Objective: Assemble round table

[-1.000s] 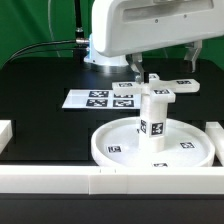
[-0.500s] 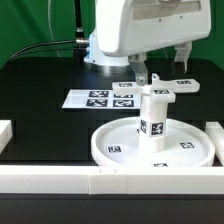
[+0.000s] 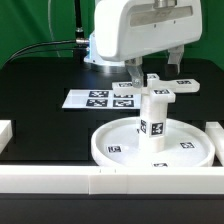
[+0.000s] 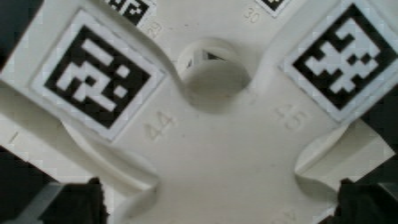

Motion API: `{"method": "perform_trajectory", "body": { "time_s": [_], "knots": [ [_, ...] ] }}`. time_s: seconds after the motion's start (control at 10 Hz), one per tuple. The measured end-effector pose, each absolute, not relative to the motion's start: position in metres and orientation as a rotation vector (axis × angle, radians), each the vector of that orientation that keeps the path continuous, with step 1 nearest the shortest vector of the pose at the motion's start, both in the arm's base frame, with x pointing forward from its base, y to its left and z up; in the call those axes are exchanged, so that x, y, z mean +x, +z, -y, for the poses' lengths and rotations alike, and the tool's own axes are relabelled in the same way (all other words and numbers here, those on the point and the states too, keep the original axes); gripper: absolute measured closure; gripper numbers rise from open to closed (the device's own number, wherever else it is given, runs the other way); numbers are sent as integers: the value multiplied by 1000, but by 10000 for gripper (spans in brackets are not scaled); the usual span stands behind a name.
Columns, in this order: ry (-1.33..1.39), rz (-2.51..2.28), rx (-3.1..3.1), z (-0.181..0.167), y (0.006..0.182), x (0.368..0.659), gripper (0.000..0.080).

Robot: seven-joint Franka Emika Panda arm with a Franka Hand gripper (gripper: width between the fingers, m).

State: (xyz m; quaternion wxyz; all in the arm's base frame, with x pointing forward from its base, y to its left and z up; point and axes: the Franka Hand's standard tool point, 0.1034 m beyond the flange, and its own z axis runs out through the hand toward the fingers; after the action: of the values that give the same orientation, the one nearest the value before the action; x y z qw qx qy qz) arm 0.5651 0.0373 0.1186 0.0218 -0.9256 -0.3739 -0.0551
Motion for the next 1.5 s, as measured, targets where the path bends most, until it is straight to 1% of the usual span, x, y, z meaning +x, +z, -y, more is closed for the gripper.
{"method": "perform_trajectory", "body": {
  "time_s": [0.5,1.0,1.1,1.2,1.5],
  "knots": [
    [-143,1147,-2870,-33,107,563,150],
    [-129,1130,-2874,-32,102,561,150],
    [-129,1129,-2875,-32,102,561,274],
    [-129,1129,-2875,-32,102,561,355],
    [-128,1073,-2894,-32,102,561,355]
  ]
}}
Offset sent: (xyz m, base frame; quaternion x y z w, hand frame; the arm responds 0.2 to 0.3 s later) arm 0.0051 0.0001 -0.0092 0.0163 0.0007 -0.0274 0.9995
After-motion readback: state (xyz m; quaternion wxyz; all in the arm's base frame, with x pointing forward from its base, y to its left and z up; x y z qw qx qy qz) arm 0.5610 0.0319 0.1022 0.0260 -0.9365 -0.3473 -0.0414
